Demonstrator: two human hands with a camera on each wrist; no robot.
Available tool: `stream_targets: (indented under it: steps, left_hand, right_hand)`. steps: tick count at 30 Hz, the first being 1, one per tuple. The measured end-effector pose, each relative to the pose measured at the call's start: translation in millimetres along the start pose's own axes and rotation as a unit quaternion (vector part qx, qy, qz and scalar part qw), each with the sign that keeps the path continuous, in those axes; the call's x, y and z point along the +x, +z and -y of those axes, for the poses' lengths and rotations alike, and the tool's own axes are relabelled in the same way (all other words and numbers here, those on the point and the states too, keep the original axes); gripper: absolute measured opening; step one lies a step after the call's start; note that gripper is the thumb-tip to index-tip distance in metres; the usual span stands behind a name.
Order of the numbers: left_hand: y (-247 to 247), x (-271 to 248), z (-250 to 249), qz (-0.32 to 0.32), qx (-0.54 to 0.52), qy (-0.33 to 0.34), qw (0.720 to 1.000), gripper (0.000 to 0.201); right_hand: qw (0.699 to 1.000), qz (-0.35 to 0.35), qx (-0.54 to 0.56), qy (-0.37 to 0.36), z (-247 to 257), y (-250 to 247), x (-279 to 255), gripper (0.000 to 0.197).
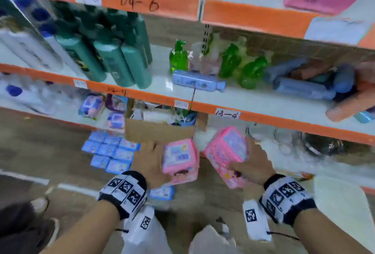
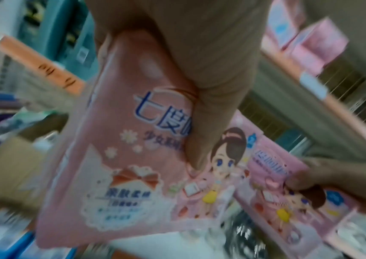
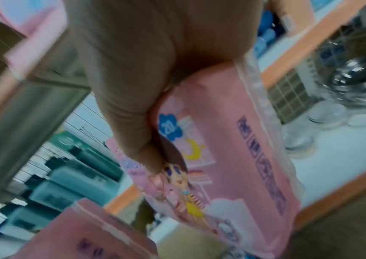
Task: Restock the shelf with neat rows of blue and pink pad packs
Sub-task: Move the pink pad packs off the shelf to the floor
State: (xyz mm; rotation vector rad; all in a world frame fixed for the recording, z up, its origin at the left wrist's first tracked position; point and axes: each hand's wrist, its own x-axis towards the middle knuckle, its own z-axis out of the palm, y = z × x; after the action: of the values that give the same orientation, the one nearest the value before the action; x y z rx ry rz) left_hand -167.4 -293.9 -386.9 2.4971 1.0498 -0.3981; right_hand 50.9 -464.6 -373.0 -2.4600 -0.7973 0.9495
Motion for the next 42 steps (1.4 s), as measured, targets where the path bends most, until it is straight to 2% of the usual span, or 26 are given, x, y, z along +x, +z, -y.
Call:
stream_targets:
  steps: [3,6,8,11,14,16,20,27,30,33,35,39,40,42]
  left_hand:
    - [74.5,22.0,16.1,0.118,0.038,-0.005,0.992,0.115]
    - [145.4,43.8,30.7,0.195,0.054,0.016,0.979,0.108]
    - [198.6,64.2,42.6,0.205,0.053,0.041,0.976,0.097]
    - [283.3,97.1,54.5,0.211,0.039,0.070,0.974,0.085]
    - [361.4,139.2,58.4,0.205,0.044,0.105,0.972,0.083]
    - [408.7,167.8,58.4,0.191,0.065,0.142,0.969,0.081]
    - [480.8,219.1,59.8,0.158,0.101,0.193,0.963,0.082]
    - [542.5,283.7,83.5,0.075,0.115,0.169,0.976,0.080]
    - [557.8,295.4,95.6,0.065,0.108,0.147,0.981,0.082]
    - [565.8,302.4,99.2,0.055,0.102,0.138,0.984,0.083]
    - [568.7,309.6,98.6,0.043,0.083,0.125,0.988,0.082]
    - [567.7,323.6,98.2,0.033,0.079,0.116,0.990,0.079]
    - [567.3,324.4,98.8,0.034,0.088,0.121,0.988,0.079]
    - [566.5,324.4,100.0,0.040,0.112,0.130,0.984,0.079]
  right_hand:
    - [0.997,0.046,-0.027,0.053,-39.6,52.4,29.3,0.085]
    - [0.994,0.074,-0.007,0.074,-72.8,114.4,64.0,0.064]
    - [0.993,0.093,0.003,0.075,-98.5,164.3,94.6,0.062]
    - [0.989,0.117,-0.019,0.090,-143.9,239.2,147.2,0.074]
    - [0.981,0.135,-0.112,0.080,-180.9,297.6,204.9,0.079]
    - [0.976,0.122,-0.169,0.067,-199.1,328.4,244.3,0.085]
    - [0.965,0.105,-0.238,0.022,-226.2,376.7,311.0,0.095]
    - [0.945,0.036,-0.320,-0.049,-242.7,430.8,369.3,0.082]
    - [0.934,0.069,-0.328,-0.122,-248.2,434.3,383.4,0.079]
    - [0.916,0.087,-0.337,-0.200,-254.6,437.9,388.9,0.065]
    - [0.924,0.075,-0.325,-0.187,-262.7,440.8,388.3,0.062]
    - [0.969,0.011,-0.232,-0.086,-286.5,446.7,379.0,0.061]
    - [0.977,0.009,-0.201,-0.063,-291.5,448.6,376.9,0.061]
    - [0.989,0.047,-0.138,-0.038,-297.2,453.4,375.0,0.068]
